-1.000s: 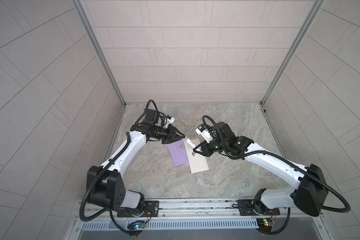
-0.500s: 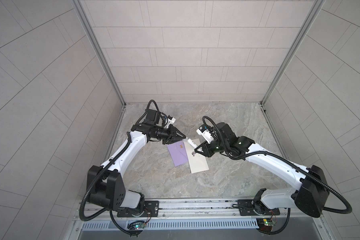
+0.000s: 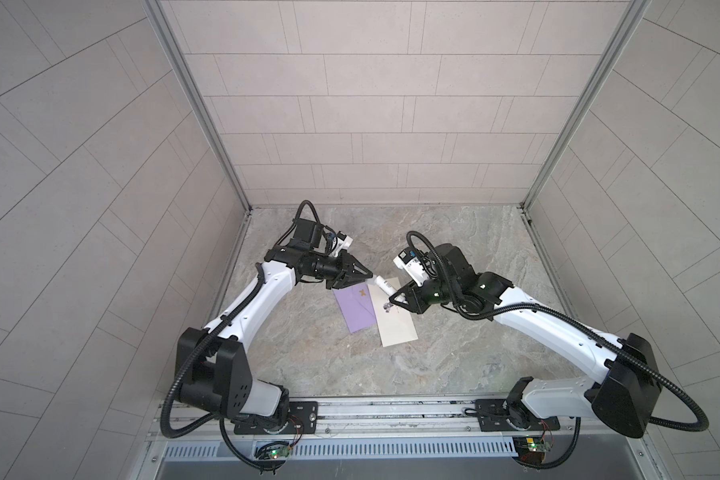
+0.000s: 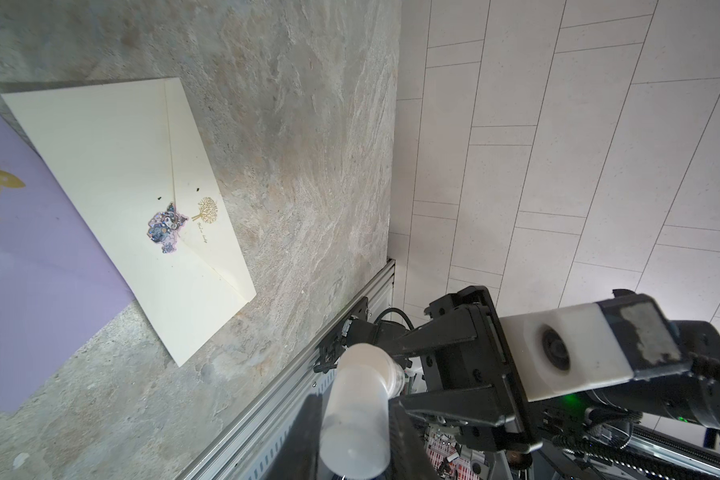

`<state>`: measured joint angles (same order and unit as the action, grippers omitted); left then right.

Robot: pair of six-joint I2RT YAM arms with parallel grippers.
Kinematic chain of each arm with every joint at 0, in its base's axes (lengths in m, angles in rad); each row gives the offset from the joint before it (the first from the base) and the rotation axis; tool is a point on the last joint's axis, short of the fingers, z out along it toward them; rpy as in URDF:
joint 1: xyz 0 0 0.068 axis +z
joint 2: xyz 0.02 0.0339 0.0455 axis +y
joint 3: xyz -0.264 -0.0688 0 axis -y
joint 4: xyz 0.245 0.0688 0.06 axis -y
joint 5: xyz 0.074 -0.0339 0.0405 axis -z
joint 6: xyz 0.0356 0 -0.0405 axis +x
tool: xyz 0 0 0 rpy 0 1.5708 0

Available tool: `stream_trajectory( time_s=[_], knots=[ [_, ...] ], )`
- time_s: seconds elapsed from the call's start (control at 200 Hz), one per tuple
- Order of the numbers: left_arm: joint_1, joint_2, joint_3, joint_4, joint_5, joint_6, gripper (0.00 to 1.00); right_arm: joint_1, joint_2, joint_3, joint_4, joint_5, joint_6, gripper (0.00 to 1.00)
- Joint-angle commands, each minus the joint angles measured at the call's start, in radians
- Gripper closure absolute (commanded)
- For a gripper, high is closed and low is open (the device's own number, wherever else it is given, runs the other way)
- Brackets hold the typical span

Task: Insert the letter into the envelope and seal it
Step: 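Push the cap onto the glue stick with the left gripper while right holds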

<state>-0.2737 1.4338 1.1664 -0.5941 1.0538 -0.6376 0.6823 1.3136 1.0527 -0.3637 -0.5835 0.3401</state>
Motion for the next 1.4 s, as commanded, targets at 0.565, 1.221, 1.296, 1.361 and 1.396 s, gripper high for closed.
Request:
stream_trajectory(
  time_s=[0.565,1.221,1.296,1.361,1.396],
  knots=[
    [-0.029,0.008,-0.008,0.013,0.052,0.061,0.82,0.018,-0.076,-0.002,-0.005,-0.149,-0.044,1.00],
    [-0.138,0.035,-0.008,0.052,0.013,0.034,0.84,0.025,-0.066,-0.034,0.165,-0.007,0.071,1.00],
    [-0.154,0.046,-0.022,0.087,0.012,0.010,0.84,0.029,-0.055,-0.037,0.179,0.010,0.078,1.00],
    [-0.167,0.052,-0.033,0.116,0.012,-0.007,0.84,0.032,-0.050,-0.046,0.200,0.035,0.094,1.00],
    [-0.172,0.054,-0.038,0.127,0.013,-0.015,0.84,0.032,-0.049,-0.051,0.210,0.044,0.098,1.00]
  ],
)
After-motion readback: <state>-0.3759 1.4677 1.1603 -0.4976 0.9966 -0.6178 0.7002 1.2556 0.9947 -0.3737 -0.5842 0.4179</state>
